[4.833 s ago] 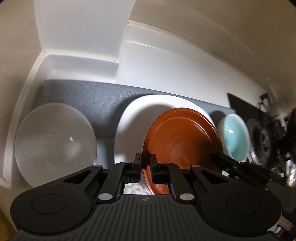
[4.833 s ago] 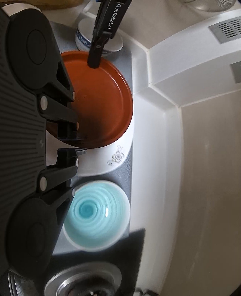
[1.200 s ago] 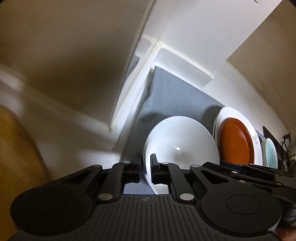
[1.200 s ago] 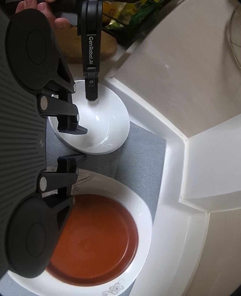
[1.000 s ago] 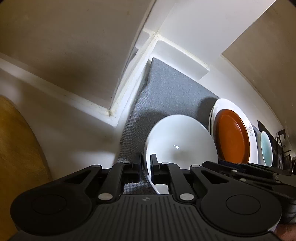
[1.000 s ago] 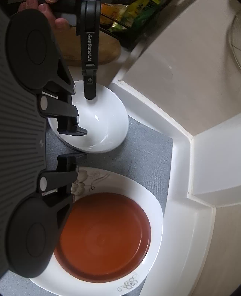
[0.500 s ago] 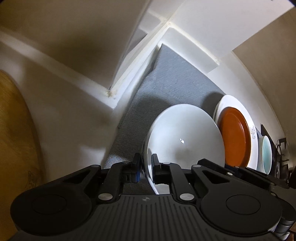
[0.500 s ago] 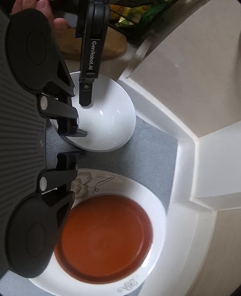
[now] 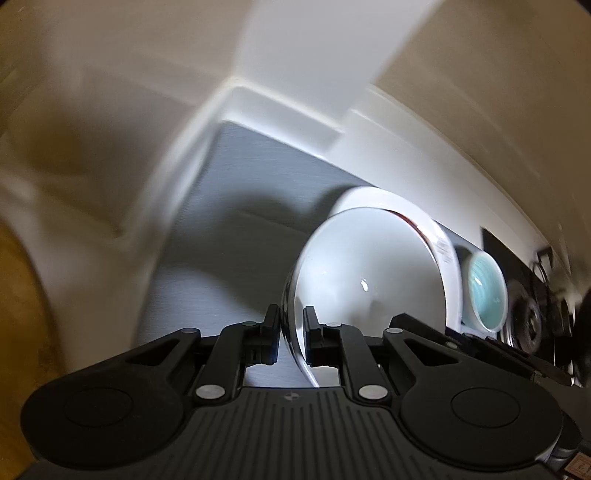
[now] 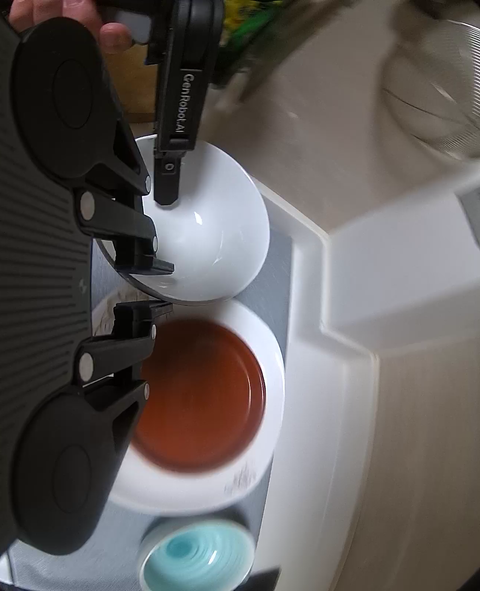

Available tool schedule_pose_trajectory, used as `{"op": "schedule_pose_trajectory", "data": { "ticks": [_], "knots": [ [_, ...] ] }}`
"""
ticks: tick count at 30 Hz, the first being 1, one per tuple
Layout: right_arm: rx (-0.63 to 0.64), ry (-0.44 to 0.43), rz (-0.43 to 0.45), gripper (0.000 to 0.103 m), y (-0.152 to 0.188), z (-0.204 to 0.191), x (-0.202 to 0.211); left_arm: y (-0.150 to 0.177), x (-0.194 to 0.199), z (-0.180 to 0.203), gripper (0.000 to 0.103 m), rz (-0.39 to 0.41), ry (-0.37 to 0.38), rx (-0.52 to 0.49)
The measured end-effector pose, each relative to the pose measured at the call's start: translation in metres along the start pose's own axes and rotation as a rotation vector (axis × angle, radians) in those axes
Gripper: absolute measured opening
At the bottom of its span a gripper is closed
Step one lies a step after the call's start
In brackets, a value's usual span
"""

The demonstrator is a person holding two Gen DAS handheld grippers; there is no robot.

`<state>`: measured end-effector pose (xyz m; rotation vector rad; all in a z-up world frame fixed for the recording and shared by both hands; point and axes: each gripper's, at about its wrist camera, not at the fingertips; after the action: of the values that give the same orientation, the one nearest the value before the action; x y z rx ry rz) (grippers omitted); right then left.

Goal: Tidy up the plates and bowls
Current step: 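Lift the blue-patterned bowl with both grippers and carry it toward the stove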

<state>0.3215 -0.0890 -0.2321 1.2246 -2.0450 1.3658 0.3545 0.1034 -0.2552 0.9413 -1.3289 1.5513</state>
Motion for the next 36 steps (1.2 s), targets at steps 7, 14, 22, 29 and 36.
{"op": "schedule_pose_trajectory", "data": {
  "ticks": [7, 14, 22, 29, 36],
  "knots": [
    [-0.071, 0.061, 0.119, 0.015, -0.004, 0.04, 0.063, -0.011, 0.008, 0.06, 0.013, -0.016, 0.111, -0.101],
    [-0.121, 0.109, 0.217, 0.015, -0.009, 0.078, 0.109, -0.027, 0.02, 0.119, 0.014, -0.002, 0.177, -0.175],
    [-0.214, 0.109, 0.306, 0.015, -0.011, 0.125, 0.138, -0.044, 0.014, 0.181, 0.014, 0.024, 0.167, -0.266],
    [-0.269, 0.165, 0.326, 0.015, -0.005, 0.169, 0.139, -0.04, -0.016, 0.239, 0.014, 0.007, 0.077, -0.416],
    [-0.296, 0.206, 0.285, 0.014, 0.007, 0.214, 0.112, -0.037, -0.068, 0.284, 0.014, -0.021, -0.033, -0.503]
  ]
}}
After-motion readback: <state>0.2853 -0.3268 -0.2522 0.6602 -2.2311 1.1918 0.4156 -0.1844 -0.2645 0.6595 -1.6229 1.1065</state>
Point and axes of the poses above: each gripper's, at about its wrist camera, not at the fingertips, and x roughly against the way its jaws point, z to its right, y to its underside, and after that the axes turned 11 degrees about -y, right-handed
